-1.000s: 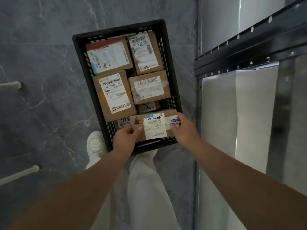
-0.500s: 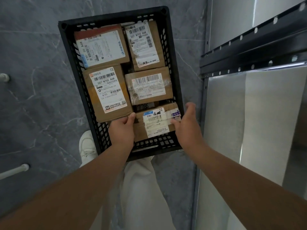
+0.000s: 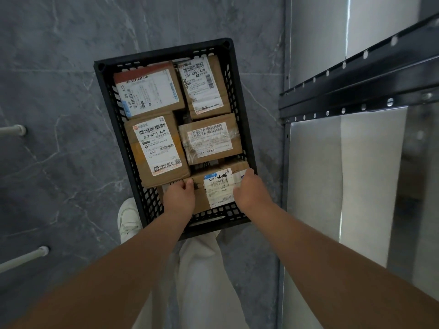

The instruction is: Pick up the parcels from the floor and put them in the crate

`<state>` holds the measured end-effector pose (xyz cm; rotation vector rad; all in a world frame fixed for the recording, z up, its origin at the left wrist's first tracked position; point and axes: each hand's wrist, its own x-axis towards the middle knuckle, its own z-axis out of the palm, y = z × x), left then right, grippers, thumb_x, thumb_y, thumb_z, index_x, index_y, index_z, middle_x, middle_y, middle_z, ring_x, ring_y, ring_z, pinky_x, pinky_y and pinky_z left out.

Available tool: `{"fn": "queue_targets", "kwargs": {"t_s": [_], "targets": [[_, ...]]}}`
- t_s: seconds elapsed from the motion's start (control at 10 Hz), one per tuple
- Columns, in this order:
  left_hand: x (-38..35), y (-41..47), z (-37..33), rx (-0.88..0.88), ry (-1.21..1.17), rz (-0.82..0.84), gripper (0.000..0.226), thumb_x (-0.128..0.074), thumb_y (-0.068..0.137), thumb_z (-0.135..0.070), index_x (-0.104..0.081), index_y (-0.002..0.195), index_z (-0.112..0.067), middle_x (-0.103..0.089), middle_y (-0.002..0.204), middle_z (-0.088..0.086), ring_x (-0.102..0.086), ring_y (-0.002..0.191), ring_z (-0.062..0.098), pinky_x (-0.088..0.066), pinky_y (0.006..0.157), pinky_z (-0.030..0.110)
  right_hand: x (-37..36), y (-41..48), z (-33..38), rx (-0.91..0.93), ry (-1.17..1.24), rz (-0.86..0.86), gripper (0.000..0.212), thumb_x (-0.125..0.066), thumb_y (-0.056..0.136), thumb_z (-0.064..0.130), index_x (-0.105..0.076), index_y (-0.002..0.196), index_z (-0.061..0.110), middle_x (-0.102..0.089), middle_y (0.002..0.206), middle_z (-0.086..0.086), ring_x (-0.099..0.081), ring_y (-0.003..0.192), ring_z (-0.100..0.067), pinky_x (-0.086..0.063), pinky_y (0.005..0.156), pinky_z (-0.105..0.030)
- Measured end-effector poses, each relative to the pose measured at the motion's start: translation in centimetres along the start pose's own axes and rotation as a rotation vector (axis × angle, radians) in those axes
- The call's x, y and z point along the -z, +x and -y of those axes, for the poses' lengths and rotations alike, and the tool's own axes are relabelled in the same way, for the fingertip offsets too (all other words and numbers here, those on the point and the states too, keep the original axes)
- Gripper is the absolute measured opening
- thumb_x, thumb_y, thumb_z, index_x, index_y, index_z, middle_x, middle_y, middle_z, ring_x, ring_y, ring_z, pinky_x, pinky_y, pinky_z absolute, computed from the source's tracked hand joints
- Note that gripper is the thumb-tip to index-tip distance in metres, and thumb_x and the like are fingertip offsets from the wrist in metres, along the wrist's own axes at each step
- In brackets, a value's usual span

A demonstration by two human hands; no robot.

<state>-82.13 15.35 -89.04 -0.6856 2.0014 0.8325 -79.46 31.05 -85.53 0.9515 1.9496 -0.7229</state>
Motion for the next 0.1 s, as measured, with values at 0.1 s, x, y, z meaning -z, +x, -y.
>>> {"fn": "queue_targets", "kwargs": {"t_s": [0.1], "targets": [[0.78, -1.52, -1.61, 0.043, 0.192, 0.039, 0.040, -0.040, 0.103, -0.017, -0.047, 0.065, -0.006, -0.051, 0.071, 0.011, -0.058, 0.091, 0.032, -0.037, 0.065, 0.026, 1.59, -1.01, 0.87, 0.002, 0.032, 0.020, 0.030, -0.051, 0.095, 0.005, -0.044, 0.124, 0.003, -0.053, 0.127, -0.016, -0.056, 0.113, -0.029, -0.049, 0.097, -0.043]]}}
